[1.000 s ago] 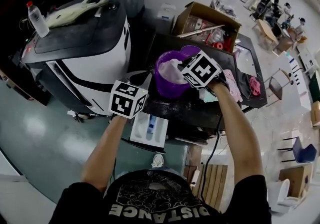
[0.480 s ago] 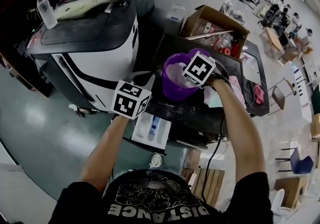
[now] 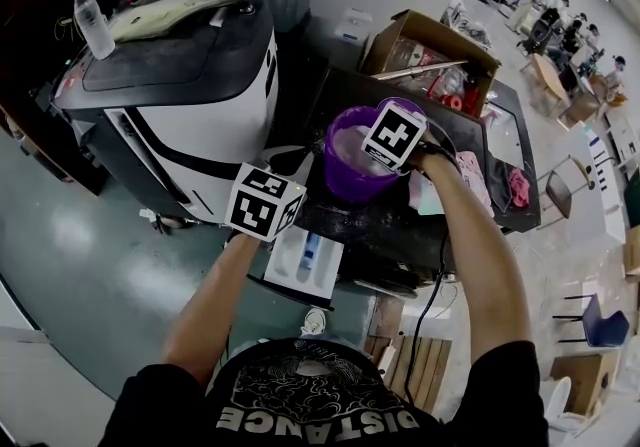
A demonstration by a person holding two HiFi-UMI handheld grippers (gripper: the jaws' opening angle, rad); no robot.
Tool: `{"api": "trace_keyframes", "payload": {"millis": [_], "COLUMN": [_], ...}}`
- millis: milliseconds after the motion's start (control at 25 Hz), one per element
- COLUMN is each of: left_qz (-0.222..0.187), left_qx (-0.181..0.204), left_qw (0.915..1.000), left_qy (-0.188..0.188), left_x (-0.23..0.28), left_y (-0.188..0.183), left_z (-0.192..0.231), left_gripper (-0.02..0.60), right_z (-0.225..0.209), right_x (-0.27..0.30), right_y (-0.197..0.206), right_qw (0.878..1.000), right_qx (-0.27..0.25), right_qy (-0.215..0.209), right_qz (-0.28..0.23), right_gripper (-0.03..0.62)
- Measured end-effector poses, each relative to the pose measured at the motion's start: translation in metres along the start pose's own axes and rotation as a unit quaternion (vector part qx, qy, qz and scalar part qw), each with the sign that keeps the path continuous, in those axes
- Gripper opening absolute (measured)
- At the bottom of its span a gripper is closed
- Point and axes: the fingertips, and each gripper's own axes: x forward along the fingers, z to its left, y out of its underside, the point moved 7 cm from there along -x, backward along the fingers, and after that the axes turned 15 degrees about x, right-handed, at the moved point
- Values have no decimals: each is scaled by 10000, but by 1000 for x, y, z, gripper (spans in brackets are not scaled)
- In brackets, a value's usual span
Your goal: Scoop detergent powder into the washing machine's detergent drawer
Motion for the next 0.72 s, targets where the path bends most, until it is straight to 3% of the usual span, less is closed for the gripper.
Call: {"api": "trace_keyframes", "payload": {"millis": [280,720], "left_qz": [-2,43], "left_qx": [1,32], "left_qw": [10000,9999], "left_qy": [-41,-85], "left_x": [-6,-18], "left_y": [0,6], "left_z": [2,2], "left_gripper": [0,0], "right_z": [13,21], "right_x": [5,11], "right_y": [-2,-4], "right_qw": [9983,9944], "right_qx": [-339,224], "right_qy": [-248,-718], "right_qz": [395,742], "right_gripper": [34,34]}}
